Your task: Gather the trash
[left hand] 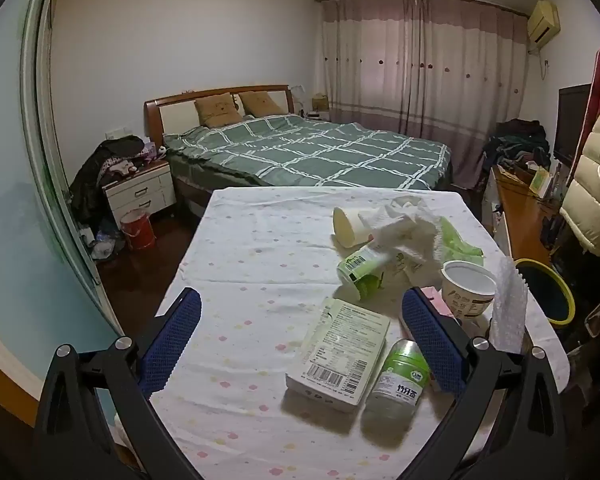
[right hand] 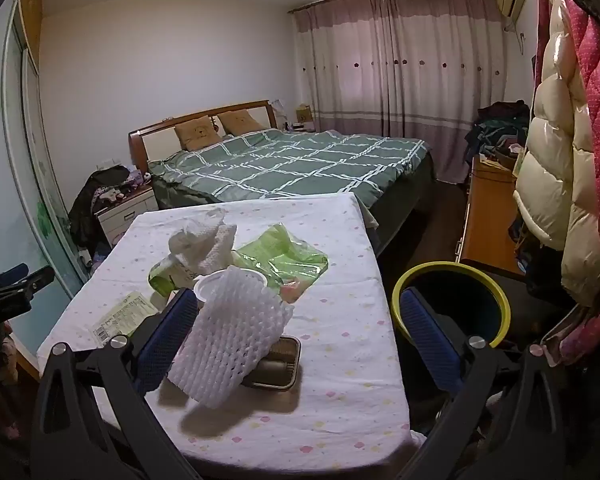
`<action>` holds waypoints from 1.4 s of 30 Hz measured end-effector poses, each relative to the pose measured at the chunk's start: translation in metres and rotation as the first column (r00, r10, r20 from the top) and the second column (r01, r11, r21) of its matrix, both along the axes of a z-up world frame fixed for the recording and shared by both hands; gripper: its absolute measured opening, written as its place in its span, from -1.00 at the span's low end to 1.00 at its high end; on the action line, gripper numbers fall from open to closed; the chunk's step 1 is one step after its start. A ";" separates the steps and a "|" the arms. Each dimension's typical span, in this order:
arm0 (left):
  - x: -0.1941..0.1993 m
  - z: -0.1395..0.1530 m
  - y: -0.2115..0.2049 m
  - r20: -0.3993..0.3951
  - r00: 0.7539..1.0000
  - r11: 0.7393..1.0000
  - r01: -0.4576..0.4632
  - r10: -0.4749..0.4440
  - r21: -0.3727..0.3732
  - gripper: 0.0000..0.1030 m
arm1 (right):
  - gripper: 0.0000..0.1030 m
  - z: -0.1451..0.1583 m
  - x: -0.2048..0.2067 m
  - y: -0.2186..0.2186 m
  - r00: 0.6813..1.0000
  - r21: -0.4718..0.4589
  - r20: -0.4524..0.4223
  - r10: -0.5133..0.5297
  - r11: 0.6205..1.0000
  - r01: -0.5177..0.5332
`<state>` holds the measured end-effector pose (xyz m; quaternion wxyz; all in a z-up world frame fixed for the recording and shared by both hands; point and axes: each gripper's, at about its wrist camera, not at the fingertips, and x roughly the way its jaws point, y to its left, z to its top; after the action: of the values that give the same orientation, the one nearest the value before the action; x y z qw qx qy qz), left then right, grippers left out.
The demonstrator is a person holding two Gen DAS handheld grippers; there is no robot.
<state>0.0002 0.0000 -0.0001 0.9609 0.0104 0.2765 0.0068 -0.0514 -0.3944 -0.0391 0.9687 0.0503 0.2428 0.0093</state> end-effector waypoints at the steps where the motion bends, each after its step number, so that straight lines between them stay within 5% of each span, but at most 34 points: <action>1: 0.001 0.000 0.000 -0.002 1.000 1.000 -0.004 0.004 -0.003 0.93 | 0.88 0.000 0.000 0.001 1.000 -0.001 0.004 0.001 1.000 -0.001; 42: -0.003 -0.002 0.009 0.004 1.000 0.999 -0.001 0.001 -0.033 0.93 | 0.88 -0.007 0.014 0.005 0.999 0.006 -0.028 -0.017 1.000 0.017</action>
<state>-0.0026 0.0089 -0.0023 0.9615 -0.0055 0.2747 0.0026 -0.0378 -0.3897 -0.0458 0.9651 0.0553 0.2559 0.0013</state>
